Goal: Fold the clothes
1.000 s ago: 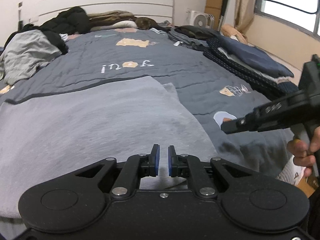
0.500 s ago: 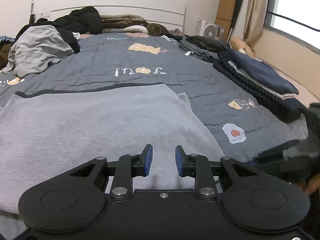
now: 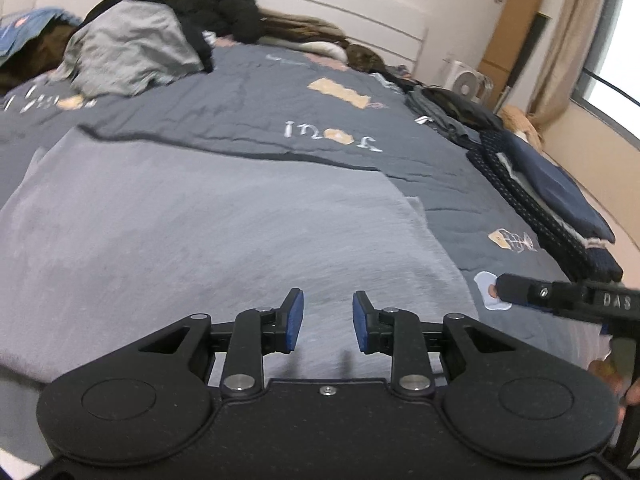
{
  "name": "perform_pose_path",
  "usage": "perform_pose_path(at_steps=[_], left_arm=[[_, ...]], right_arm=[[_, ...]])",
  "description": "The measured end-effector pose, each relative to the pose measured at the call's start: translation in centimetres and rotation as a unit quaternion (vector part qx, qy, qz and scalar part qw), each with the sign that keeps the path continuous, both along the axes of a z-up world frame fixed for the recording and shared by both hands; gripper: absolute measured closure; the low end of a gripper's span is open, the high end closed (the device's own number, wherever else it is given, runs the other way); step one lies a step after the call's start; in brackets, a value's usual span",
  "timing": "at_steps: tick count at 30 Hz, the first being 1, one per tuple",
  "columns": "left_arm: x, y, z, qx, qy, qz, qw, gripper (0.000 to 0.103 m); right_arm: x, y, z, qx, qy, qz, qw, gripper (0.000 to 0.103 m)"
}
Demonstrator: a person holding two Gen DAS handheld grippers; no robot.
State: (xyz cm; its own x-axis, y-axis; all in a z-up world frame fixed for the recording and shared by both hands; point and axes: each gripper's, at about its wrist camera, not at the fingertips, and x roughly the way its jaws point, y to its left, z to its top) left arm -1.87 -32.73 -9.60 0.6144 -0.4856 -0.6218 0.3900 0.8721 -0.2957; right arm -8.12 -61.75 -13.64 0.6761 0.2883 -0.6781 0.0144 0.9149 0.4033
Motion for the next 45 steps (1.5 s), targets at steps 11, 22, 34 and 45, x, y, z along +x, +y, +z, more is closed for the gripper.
perform_pose_path(at_steps=[11,22,34,45], left_arm=[[2.0,7.1,-1.3,-0.026,0.057,0.108,0.9922,0.074],[1.3,18.0,-1.0,-0.097,0.071,0.282,0.9519,0.061],[-1.6,25.4,-2.0,-0.127,0.092,0.350,0.9237,0.057],[-1.5,26.9,-3.9,-0.187,0.103,0.350,0.9122,0.059]], right_arm=[[1.1,1.5,-0.1,-0.019,0.022,-0.020,0.999,0.065],[2.2,3.1,2.9,0.035,-0.064,-0.085,0.994,0.052],[5.4,12.4,3.7,0.031,-0.058,0.018,0.998,0.046],[7.2,18.1,4.0,0.028,-0.064,0.053,0.996,0.044]])
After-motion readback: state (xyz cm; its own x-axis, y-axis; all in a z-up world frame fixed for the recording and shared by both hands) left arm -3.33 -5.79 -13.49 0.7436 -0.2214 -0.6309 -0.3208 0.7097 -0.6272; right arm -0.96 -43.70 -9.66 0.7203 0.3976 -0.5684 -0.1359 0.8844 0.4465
